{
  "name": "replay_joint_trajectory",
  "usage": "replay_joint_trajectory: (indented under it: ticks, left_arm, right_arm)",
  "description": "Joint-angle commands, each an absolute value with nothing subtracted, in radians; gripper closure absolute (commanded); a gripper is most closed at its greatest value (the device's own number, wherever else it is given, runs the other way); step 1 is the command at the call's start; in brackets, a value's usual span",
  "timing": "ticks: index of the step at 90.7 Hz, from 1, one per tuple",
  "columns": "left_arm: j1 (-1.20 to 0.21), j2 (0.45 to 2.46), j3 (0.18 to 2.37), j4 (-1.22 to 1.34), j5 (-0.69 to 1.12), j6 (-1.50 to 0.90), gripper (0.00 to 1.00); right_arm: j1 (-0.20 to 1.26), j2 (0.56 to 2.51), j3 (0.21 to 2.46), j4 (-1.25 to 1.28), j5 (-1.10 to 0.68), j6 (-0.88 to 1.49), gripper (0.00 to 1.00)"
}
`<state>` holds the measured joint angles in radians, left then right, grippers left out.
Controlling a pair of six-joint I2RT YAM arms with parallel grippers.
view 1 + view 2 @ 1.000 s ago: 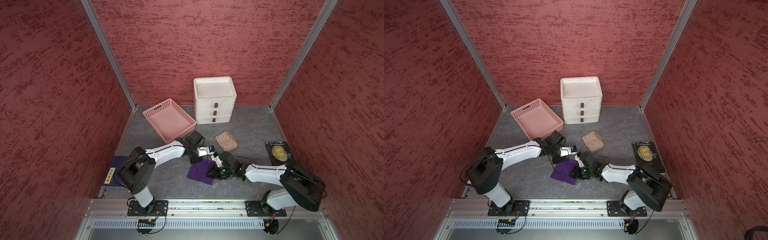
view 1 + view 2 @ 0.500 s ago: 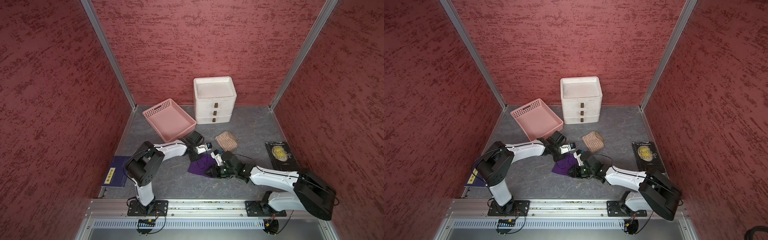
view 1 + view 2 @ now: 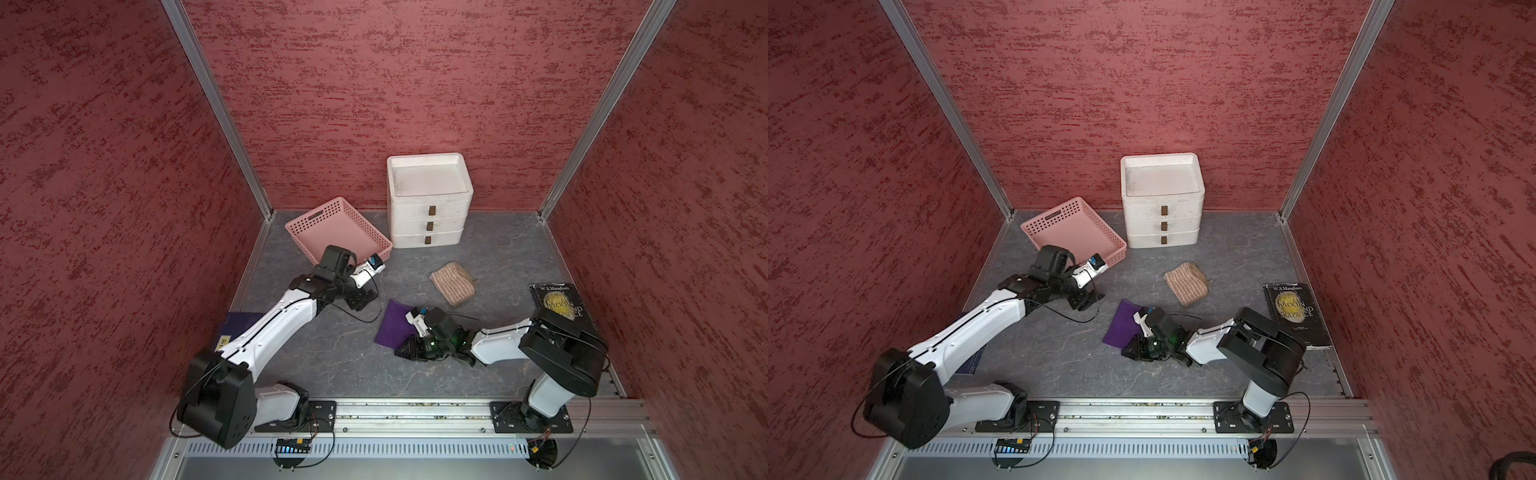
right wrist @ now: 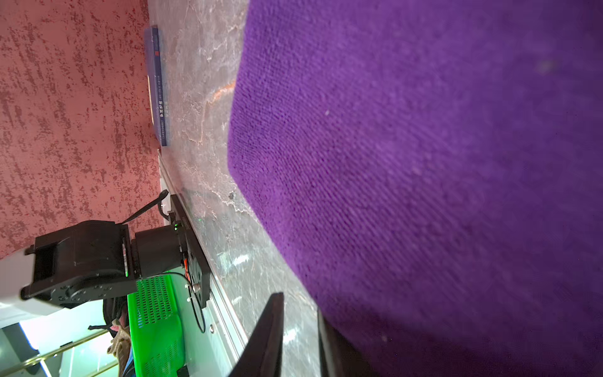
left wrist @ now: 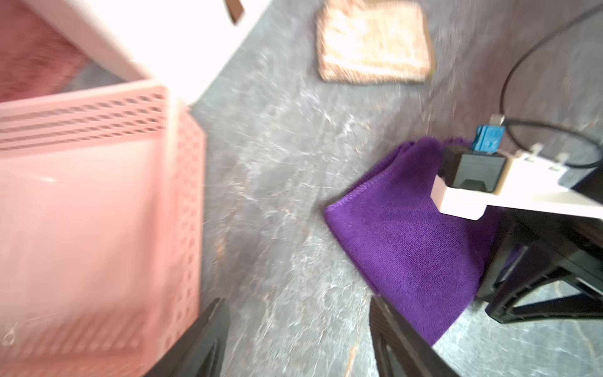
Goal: Fold the square dishcloth
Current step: Smooth out the cleaning item at the center of the board.
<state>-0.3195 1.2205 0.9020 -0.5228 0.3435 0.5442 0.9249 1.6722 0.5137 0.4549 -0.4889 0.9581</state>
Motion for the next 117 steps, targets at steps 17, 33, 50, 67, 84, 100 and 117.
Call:
replay_joint_trajectory:
  ticks: [17, 33, 50, 67, 84, 100, 117]
  left_arm:
    - [-0.054, 0.943, 0.748, -0.660, 0.628, 0.508, 0.15]
    - [0.083, 0.892, 0.670, -0.676, 0.695, 0.530, 0.13]
    - [0.202, 0.894, 0.652, -0.713, 0.763, 0.584, 0.13]
    - [0.225, 0.898, 0.675, -0.736, 0.776, 0.584, 0.13]
    - [0.229, 0.908, 0.679, -0.651, 0.751, 0.506, 0.01]
    - [0.230, 0.957, 0.674, -0.455, 0.676, 0.341, 0.00]
    - [0.227, 1.014, 0.633, -0.222, 0.605, 0.218, 0.00]
  right_arm:
    - [0.906, 1.647, 0.689, 0.358, -0.583, 0.854, 0.70]
    - [0.854, 1.836, 0.664, 0.579, -0.638, 0.899, 0.72]
    - [0.841, 2.062, 0.596, 0.848, -0.646, 0.959, 0.74]
    - [0.826, 2.118, 0.564, 1.056, -0.687, 1.032, 0.72]
    - [0.825, 1.824, 0.646, 0.637, -0.654, 0.886, 0.31]
    - [0.820, 1.507, 0.903, -0.070, -0.398, 0.575, 0.02]
    - [0.740, 1.260, 1.010, -0.361, -0.055, 0.355, 0.02]
